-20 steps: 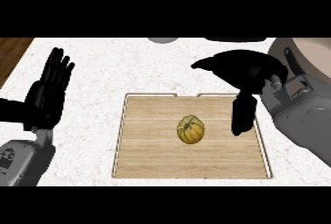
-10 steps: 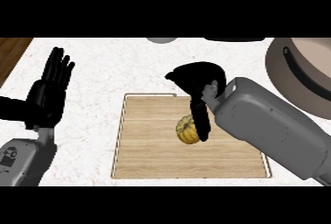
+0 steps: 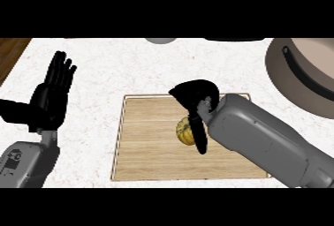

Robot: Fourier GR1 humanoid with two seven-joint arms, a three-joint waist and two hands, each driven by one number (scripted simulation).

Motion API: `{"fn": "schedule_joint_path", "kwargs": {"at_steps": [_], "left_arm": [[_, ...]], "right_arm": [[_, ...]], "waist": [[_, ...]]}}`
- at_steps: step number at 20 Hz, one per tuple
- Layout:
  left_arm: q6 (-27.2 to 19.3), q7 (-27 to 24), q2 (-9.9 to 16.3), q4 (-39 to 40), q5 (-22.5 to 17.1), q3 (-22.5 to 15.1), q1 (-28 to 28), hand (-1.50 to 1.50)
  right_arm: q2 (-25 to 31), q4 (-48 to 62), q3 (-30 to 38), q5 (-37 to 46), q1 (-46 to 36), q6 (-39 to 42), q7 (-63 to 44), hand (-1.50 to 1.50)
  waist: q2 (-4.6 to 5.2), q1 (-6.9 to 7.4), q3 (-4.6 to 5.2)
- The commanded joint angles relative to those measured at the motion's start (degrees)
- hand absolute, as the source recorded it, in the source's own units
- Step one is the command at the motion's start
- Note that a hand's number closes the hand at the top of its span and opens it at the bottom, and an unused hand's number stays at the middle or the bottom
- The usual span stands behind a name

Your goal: Pick the squash from the tray and place it in the pot

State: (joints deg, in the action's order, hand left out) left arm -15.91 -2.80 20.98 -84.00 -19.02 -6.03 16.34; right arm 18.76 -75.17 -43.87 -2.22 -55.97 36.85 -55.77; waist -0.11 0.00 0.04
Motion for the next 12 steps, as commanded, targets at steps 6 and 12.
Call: {"fn": "schedule_joint_path", "kwargs": {"at_steps": [6, 12], "left_arm": [[0.6, 4.2, 0.4, -3.9, 1.3, 2.4, 0.5, 0.00], [5.8, -1.5, 0.7, 2.0, 0.3, 4.8, -0.1, 0.00]], "right_arm": [[-6.9, -1.7, 2.9, 5.8, 2.8, 2.4, -6.2, -1.50], [-5.3, -0.5, -1.0, 13.1, 5.9, 2.5, -4.1, -1.50]], "waist": [[-0.02, 0.24, -0.03], [0.11, -0.20, 0.02]]}}
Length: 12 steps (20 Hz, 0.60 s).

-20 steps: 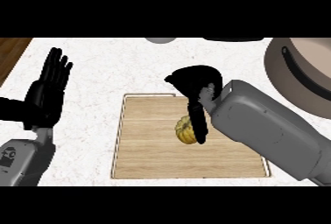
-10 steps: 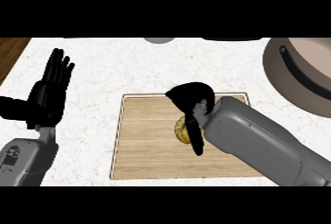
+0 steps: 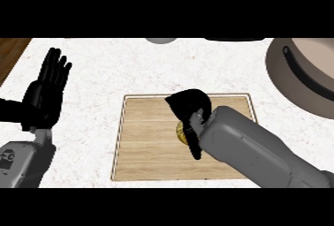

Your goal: Pick the squash from the tray and place it in the pot

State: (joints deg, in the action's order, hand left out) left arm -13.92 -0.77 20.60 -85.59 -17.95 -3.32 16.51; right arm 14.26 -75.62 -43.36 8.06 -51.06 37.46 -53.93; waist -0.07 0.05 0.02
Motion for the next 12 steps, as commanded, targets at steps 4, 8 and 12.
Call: {"fn": "schedule_joint_path", "kwargs": {"at_steps": [4, 8, 12], "left_arm": [[0.3, -0.9, -1.8, -0.6, 1.7, -0.4, -2.0, 0.00], [-0.2, 1.1, -2.6, -2.5, 3.3, -0.2, -1.4, 0.00], [1.7, 3.3, -1.8, -4.3, 2.5, 2.0, -1.6, 0.00]], "right_arm": [[-0.3, 2.0, -0.3, 6.1, 2.4, 2.4, -4.5, -1.50], [-3.9, 4.7, 1.5, 11.0, 5.0, 1.8, -1.2, -1.50], [-4.8, 8.6, 2.7, 16.6, 6.9, 1.6, 5.7, -1.50]], "waist": [[-0.03, 0.08, -0.01], [0.02, 0.17, -0.02], [0.06, 0.31, -0.03]]}}
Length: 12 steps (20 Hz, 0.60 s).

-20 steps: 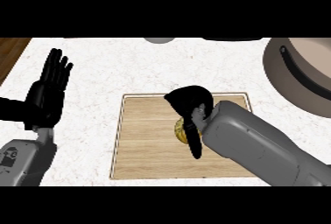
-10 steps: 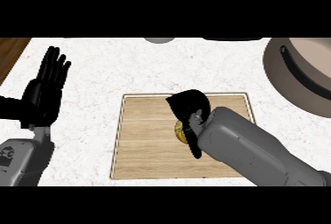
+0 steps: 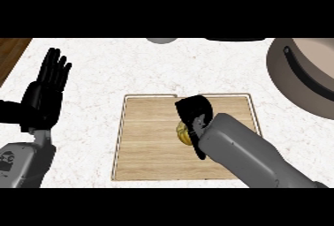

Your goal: Pick the squash from the tray and place it in the pot

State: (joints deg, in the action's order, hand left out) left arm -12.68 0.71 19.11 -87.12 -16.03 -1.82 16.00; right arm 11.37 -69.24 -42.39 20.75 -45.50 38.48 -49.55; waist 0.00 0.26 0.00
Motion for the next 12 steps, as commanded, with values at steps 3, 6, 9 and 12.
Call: {"fn": "schedule_joint_path", "kwargs": {"at_steps": [3, 6, 9, 12], "left_arm": [[3.3, -1.3, -0.3, 2.2, 0.5, 2.4, 0.1, 0.00], [2.4, 0.5, -0.9, -0.4, 1.8, 2.4, -0.2, 0.00], [3.6, -1.4, -0.9, 4.6, 0.9, 4.0, 2.3, 0.00], [0.5, 1.5, -3.2, 0.1, 2.8, 1.3, 1.4, 0.00]], "right_arm": [[-3.4, 1.6, 1.3, 7.3, 4.5, -0.1, 2.7, -1.50], [-2.9, 2.2, 3.3, 9.3, 6.4, 0.6, 6.0, -1.50], [-5.5, 6.4, 2.1, 8.8, 2.5, 2.2, 12.4, 1.50], [-6.8, 4.1, -1.6, 12.8, 5.0, -0.9, 14.0, 1.50]], "waist": [[0.00, -0.09, 0.00], [-0.01, -0.05, 0.00], [0.28, 0.16, 0.01], [0.14, 0.27, -0.02]]}}
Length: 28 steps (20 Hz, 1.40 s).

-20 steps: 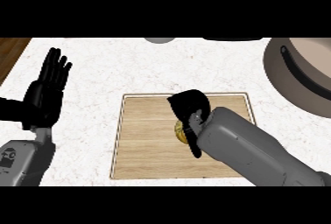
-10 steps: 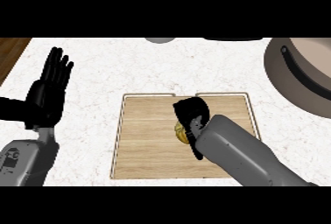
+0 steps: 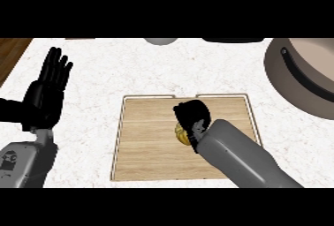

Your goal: Pick the squash from the tray and place it in the pot

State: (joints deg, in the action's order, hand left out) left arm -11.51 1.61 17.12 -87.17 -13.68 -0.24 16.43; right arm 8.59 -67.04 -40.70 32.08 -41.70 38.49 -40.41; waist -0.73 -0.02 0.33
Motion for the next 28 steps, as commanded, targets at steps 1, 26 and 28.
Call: {"fn": "schedule_joint_path", "kwargs": {"at_steps": [1, 26, 28], "left_arm": [[-1.0, -1.1, -1.7, 0.3, 1.9, -1.1, 0.1, 0.00], [2.3, 0.0, -1.2, 0.2, 1.1, 0.4, 1.7, 0.00], [2.2, 0.3, -1.3, -0.4, 1.4, 0.1, 1.5, 0.00]], "right_arm": [[-1.5, 3.8, -3.7, 2.9, 2.3, -2.4, 8.6, 1.50], [-2.6, 16.3, 21.4, 26.5, -17.4, -47.0, -11.7, 1.50], [-1.9, 18.8, 22.1, 29.7, -21.2, -49.0, -15.8, 1.50]], "waist": [[0.95, 0.61, -0.36], [1.99, 3.49, -0.32], [1.58, 3.24, -0.29]]}}
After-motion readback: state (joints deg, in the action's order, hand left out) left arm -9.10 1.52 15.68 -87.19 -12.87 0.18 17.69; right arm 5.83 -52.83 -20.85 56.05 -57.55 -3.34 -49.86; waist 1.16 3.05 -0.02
